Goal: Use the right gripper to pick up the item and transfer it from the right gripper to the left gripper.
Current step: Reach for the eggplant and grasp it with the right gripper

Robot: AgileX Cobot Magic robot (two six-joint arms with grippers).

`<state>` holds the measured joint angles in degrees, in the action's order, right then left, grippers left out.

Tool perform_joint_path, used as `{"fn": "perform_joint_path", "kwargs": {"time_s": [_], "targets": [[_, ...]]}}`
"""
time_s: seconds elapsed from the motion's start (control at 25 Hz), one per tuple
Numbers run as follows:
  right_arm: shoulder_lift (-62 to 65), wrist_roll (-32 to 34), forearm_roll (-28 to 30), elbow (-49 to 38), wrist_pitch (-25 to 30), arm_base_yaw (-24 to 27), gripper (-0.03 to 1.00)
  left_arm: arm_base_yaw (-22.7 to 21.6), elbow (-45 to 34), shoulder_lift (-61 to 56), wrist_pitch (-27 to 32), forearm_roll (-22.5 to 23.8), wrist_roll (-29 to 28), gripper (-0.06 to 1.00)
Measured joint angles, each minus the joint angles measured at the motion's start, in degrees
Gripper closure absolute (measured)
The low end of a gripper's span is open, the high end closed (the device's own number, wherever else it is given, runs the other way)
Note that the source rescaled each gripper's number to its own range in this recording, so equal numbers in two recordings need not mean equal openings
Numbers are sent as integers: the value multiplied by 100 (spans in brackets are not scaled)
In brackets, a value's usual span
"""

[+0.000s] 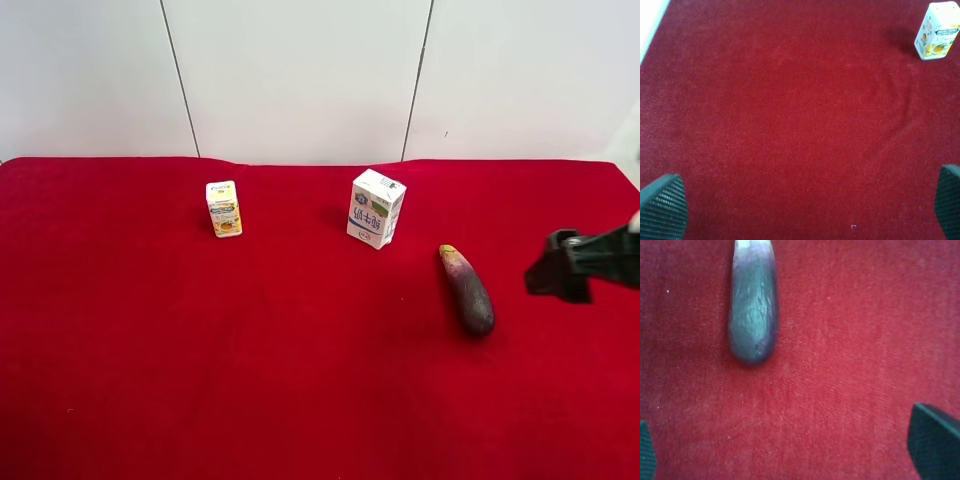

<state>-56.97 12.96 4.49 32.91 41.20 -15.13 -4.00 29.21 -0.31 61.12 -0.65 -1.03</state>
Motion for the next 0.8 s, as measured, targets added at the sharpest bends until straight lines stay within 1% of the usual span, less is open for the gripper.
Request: {"fn": "perform_joint_path", "kwargs": {"time_s": [0.12, 0.32, 0.8], "targets": [[-527, 141, 0, 0, -330, 0, -3, 0, 0, 0, 0, 0, 0, -6], [-1223, 194, 0, 0, -854, 0, -3, 0, 0, 0, 0, 0, 0, -6], [-2428, 273, 0, 4, -1815, 0, -3, 0, 0, 0, 0, 0, 0, -6]]}}
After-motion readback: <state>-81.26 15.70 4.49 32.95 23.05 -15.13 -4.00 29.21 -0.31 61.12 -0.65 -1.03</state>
